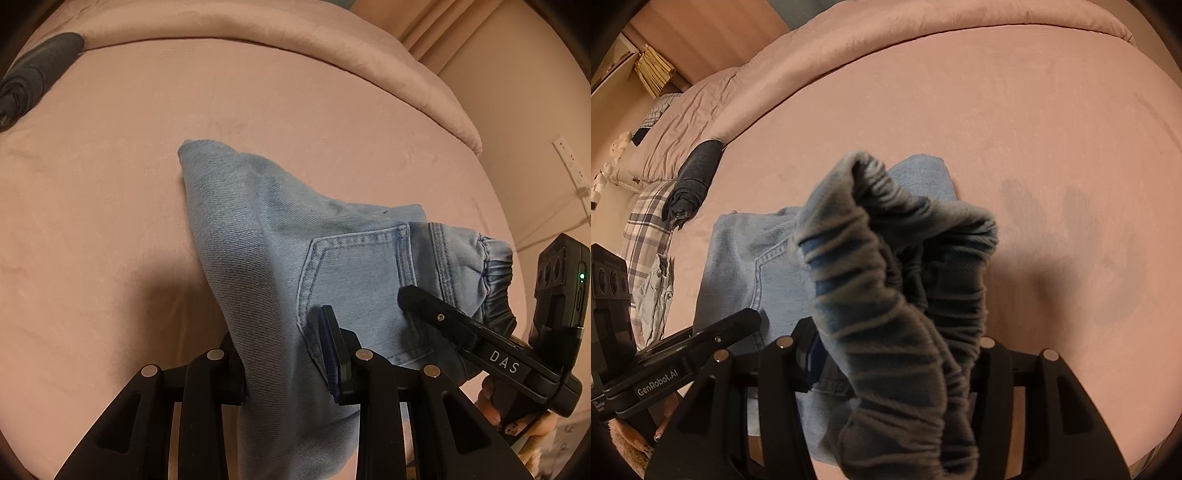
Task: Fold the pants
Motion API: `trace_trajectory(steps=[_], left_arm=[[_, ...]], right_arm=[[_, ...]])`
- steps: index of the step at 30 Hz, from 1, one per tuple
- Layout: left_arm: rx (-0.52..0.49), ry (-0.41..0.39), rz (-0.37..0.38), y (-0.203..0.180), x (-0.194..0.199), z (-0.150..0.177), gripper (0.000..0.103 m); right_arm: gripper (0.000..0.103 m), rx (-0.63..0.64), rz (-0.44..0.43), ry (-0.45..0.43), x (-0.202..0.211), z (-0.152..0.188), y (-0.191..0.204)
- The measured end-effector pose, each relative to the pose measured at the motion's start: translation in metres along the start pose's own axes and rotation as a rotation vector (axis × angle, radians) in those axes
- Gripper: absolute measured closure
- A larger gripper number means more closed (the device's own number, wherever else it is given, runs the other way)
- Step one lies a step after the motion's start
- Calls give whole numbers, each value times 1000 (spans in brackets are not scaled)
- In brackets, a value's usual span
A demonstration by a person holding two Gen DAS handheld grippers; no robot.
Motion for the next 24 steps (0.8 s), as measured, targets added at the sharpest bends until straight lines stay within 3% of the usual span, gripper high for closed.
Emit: trace_trajectory(steps=[15,24], left_arm=[[2,7,-40,10,-14,9,70],[15,0,-37,14,-17,17,48]], right_arm=[[35,38,75,9,-13,6,-7],[25,51,125,-1,-14,5,-12]])
Point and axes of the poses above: each gripper's, at about its wrist camera, not at the fingertips, and x roughly against the way its jaws point, y to its left, z to its underside, the point moved 9 cm from there along -x, roughly the way its jaws point, and after that the axes turned 8 degrees about x, right-handed, at the moved point
